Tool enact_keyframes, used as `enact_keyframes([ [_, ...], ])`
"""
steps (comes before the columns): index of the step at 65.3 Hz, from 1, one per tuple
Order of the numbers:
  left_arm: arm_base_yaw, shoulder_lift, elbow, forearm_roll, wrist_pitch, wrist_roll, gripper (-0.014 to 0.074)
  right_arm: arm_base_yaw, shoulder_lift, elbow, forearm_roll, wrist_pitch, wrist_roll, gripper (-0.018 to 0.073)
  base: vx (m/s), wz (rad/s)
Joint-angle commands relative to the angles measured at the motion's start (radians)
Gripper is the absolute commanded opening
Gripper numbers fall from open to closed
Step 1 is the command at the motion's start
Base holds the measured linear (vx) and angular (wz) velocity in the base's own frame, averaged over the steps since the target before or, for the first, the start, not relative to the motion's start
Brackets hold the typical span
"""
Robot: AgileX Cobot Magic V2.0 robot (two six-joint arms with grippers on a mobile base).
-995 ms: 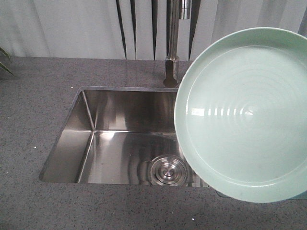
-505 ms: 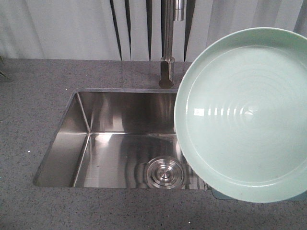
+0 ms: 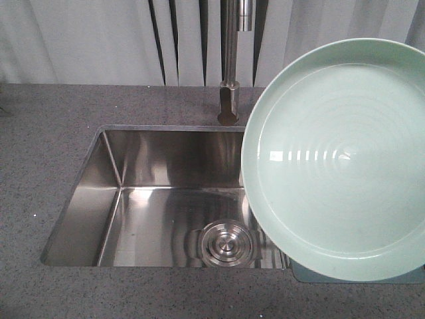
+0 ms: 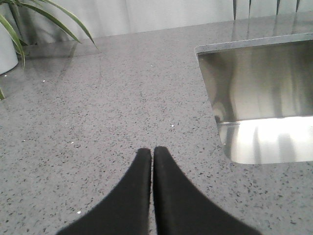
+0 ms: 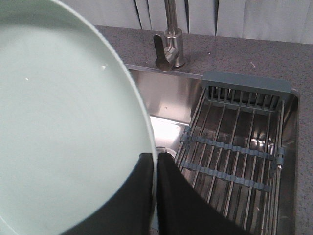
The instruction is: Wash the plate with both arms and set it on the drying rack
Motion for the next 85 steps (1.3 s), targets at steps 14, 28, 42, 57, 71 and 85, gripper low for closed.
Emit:
enact_keyframes([
  [14,-0.002,-0.014,0.019,0.002,-0.079,-0.005,-0.0006,0.0,0.006,-0.024,0.039,-0.056,-0.002,-0.0006,0.03,0.0],
  [28,-0.002,-0.014,0.019,0.002,-0.079,-0.005,-0.0006,0.0,0.006,-0.024,0.039,-0.056,-0.002,-0.0006,0.03,-0.02],
  [42,-0.002,-0.014,0.019,0.002,-0.079,-0.005,-0.0006,0.0,0.006,-0.024,0.039,-0.056,-0.002,-0.0006,0.03,-0.01],
  [57,-0.002,-0.014,0.019,0.002,-0.079,-0.005,-0.0006,0.0,0.006,-0.024,0.039,-0.056,-0.002,-0.0006,0.03,-0.01],
  [71,-0.002,-0.014,0.019,0.002,-0.079,-0.005,-0.0006,0.0,0.006,-0.024,0.039,-0.056,-0.002,-0.0006,0.03,-0.02],
  [85,-0.002,-0.014,0.019,0.002,-0.079,-0.005,-0.0006,0.0,0.006,-0.024,0.039,-0.056,-0.002,-0.0006,0.03,-0.02],
])
